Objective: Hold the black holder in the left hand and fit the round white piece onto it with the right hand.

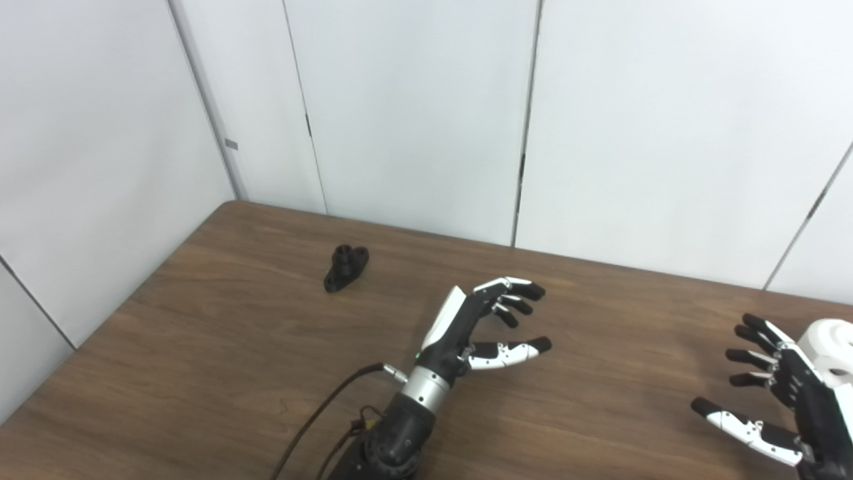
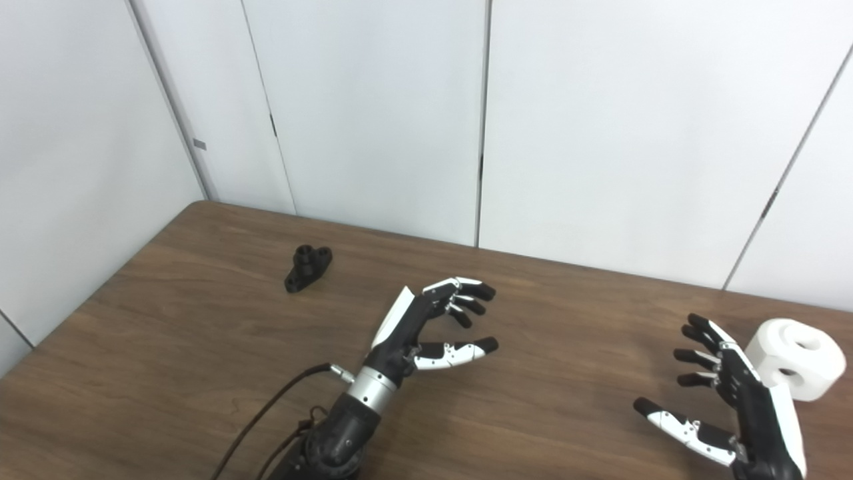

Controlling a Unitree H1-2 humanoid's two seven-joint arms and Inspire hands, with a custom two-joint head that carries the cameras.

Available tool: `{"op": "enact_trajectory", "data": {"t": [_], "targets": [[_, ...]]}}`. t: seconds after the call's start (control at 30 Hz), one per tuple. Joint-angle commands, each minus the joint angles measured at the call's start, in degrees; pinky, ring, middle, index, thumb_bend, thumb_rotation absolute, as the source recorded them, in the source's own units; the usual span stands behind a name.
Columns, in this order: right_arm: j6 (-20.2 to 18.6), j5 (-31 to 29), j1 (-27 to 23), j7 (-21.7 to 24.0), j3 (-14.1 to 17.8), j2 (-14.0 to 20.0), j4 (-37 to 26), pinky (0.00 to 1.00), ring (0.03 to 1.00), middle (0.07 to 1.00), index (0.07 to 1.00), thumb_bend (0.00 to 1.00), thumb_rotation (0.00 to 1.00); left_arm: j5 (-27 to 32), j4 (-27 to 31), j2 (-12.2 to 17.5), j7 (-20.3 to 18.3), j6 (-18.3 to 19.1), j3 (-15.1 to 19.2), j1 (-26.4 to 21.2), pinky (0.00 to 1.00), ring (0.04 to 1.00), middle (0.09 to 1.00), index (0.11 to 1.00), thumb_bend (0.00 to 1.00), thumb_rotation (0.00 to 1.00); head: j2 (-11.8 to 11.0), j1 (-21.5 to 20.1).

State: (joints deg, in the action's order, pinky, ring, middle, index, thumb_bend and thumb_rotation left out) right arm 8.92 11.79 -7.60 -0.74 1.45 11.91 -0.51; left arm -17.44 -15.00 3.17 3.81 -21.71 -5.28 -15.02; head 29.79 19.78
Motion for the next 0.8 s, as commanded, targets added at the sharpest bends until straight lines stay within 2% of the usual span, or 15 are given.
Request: {"op": "enact_trajectory", "data": {"t": [0.0,0.13,0.37,0.47,0.57,0.7,0.77], "targets": [[0.8,-0.5,-1.35,-0.06,0.49,0.56,-2.38,0.57,0.718,0.824,0.848,0.56,0.0,-0.44,3.36,0.78,1.69,-0.5,1.09,-1.18,0.52,0.652,0.707,0.686,0.66,0.19,0.0,0.14],[1.11,-0.91,-1.33,0.06,0.71,0.79,-2.29,0.57,0.716,0.824,0.845,0.56,0.0,0.21,6.12,2.32,1.33,0.95,2.97,-1.6,0.52,0.626,0.697,0.676,0.67,0.16,-0.19,0.41],[0.48,-1.09,-1.39,0.34,0.75,0.86,-2.81,0.58,0.719,0.826,0.846,0.55,0.0,2.61,9.99,6.36,-1.62,3.86,4.73,-2.92,0.47,0.572,0.647,0.658,0.67,0.03,-0.28,0.58],[0.09,-1.36,-1.44,0.56,0.86,0.92,-3.05,0.57,0.718,0.827,0.845,0.55,0.0,2.79,11.06,8.1,-2.12,4.62,5.48,-3.48,0.48,0.584,0.659,0.654,0.69,0.01,-0.34,0.84],[-0.39,-1.6,-1.49,0.67,0.95,0.99,-3.32,0.57,0.717,0.827,0.844,0.55,0.0,1.53,11.77,9.0,-1.33,5.47,6.24,-3.79,0.5,0.609,0.674,0.655,0.7,0.02,-0.34,0.99],[-0.64,-2.19,-1.65,1.27,0.83,1.29,-3.4,0.57,0.721,0.829,0.843,0.55,0.0,-3.62,12.25,10.45,1.7,5.74,7.58,-4.47,0.51,0.643,0.688,0.663,0.72,0.05,-0.37,1.11],[-0.69,-1.95,-1.75,1.34,0.75,1.43,-3.44,0.57,0.721,0.829,0.844,0.55,0.0,-3.93,12.18,11.01,2.07,5.77,8.24,-4.9,0.52,0.646,0.695,0.667,0.71,0.05,-0.42,1.06]]}}
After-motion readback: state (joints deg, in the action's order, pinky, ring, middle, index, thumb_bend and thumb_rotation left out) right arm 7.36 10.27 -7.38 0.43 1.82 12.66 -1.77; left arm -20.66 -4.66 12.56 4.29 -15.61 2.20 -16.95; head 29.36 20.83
